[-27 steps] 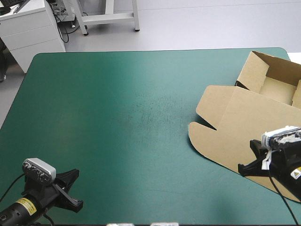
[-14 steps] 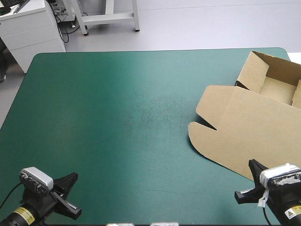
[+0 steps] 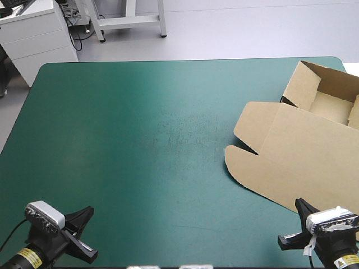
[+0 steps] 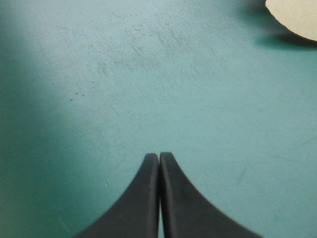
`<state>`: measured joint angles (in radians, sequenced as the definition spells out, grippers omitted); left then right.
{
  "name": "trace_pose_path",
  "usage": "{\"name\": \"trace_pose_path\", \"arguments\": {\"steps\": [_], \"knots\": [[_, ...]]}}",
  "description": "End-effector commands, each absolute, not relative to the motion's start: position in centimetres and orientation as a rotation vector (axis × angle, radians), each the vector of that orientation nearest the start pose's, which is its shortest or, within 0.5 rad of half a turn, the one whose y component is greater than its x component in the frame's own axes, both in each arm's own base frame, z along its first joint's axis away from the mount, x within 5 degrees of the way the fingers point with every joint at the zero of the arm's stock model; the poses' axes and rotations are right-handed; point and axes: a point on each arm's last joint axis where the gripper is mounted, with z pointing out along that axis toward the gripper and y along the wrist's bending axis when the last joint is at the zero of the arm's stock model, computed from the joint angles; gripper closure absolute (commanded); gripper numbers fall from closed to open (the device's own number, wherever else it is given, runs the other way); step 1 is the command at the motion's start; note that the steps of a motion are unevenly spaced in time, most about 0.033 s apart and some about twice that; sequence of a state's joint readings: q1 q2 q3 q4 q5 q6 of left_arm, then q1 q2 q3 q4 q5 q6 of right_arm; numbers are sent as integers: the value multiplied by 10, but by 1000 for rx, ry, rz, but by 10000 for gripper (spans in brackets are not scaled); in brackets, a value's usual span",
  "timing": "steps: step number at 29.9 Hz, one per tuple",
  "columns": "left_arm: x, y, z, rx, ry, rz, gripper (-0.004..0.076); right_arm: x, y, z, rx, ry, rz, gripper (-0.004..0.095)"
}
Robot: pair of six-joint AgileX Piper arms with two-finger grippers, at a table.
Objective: Fold the box
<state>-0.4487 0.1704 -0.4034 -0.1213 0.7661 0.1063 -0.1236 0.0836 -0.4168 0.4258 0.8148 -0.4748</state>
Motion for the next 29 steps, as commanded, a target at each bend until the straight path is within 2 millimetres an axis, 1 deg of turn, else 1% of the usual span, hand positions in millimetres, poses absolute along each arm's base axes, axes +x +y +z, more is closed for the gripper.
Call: {"name": "trace_pose_path", "arguments": {"steps": [1,29], "knots": [[36,-27,282,504,1891,-382,756,29,23,291,-224,1802,77,931],[36,-27,281,506,1897,-381,756,29,23,291,-223,1799,77,931]]}}
